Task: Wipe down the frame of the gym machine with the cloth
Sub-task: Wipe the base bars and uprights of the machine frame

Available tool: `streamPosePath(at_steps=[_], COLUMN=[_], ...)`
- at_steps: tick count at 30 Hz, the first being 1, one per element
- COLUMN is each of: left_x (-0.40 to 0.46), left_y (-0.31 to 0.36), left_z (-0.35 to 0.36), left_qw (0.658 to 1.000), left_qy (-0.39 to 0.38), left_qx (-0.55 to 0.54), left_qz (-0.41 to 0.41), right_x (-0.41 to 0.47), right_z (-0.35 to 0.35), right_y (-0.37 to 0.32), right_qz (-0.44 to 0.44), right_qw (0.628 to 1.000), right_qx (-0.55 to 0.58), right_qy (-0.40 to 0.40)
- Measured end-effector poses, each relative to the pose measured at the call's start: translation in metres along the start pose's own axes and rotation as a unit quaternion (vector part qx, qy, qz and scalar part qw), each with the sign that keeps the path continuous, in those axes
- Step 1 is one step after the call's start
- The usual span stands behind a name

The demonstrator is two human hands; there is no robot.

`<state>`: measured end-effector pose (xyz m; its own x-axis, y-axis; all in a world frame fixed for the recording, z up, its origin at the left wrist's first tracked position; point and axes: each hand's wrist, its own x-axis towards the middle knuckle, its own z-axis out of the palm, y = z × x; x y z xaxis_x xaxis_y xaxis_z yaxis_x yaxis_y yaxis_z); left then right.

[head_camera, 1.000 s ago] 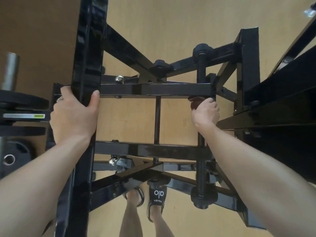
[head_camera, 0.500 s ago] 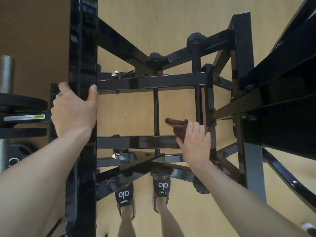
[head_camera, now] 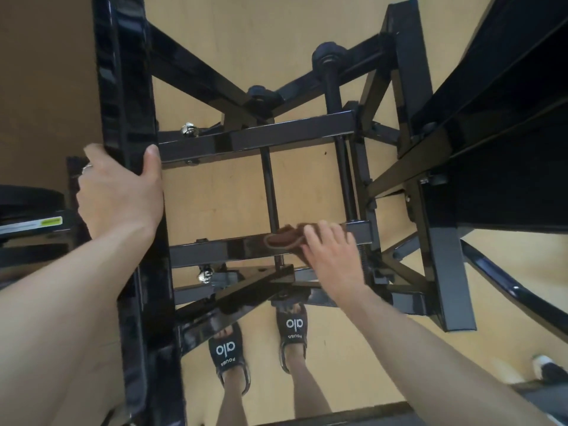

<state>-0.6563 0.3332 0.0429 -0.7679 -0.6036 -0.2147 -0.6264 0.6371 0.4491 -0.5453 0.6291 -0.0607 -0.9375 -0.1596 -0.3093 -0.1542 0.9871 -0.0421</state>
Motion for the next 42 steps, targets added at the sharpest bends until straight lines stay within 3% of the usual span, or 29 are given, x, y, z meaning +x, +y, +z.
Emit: streamPosePath(at_steps=[3,6,8,11,14,17,20,25,28,30,32,36,40,42], left_x=[0.001,0.002,0.002,0.004,0.004,0.006,0.006,0.006,0.006,0.007,0.008,0.01,0.01,0.009], left_y=[0.0,-0.002,-0.003,-0.005,-0.006,-0.008,-0.007,-0.005,-0.006,-0.006,-0.007,-0.01,-0.011,-0.009], left_z=[-0.001,-0.001,0.001,0.002,0.004,0.005,0.004,0.001,0.0,0.001,0.002,0.005,0.006,0.004], left_qw=[1.0,1.0,1.0,1.0,1.0,1.0,1.0,1.0,1.0,1.0,1.0,1.0,1.0,1.0], left_qy=[-0.003,-0.003,-0.001,0.002,0.005,0.006,0.001,-0.007,-0.009,-0.01,-0.008,-0.008,-0.003,-0.008], left_qx=[-0.006,-0.008,-0.008,0.002,0.001,0.004,-0.002,-0.01,-0.006,-0.006,-0.007,-0.002,-0.003,-0.008], left_qz=[0.001,0.0,0.003,0.004,0.005,0.011,0.01,0.01,0.009,0.01,0.013,0.012,0.014,0.014], right_x=[-0.021,-0.012,0.0,0.021,0.046,0.062,0.044,0.017,0.028,0.038,0.052,0.08,0.08,0.065], right_z=[-0.008,-0.007,-0.005,0.007,0.021,0.022,0.014,-0.011,-0.013,-0.004,0.011,0.03,0.025,0.018], right_y=[0.049,0.027,-0.011,-0.085,-0.143,-0.141,-0.087,0.018,-0.003,-0.045,-0.094,-0.164,-0.138,-0.092], right_qz=[0.181,0.306,0.261,0.079,-0.067,-0.175,-0.155,0.122,0.22,0.164,0.035,-0.134,-0.181,-0.117], right_qw=[0.982,0.949,0.964,0.997,0.997,0.984,0.988,0.99,0.973,0.985,0.999,0.989,0.983,0.993], right_qx=[0.01,0.009,-0.026,-0.006,0.002,0.011,0.011,-0.024,-0.044,-0.04,-0.025,-0.01,0.005,0.004], right_qy=[0.048,0.072,0.048,-0.023,-0.042,-0.046,-0.021,0.058,0.061,0.023,-0.033,-0.06,-0.04,-0.021])
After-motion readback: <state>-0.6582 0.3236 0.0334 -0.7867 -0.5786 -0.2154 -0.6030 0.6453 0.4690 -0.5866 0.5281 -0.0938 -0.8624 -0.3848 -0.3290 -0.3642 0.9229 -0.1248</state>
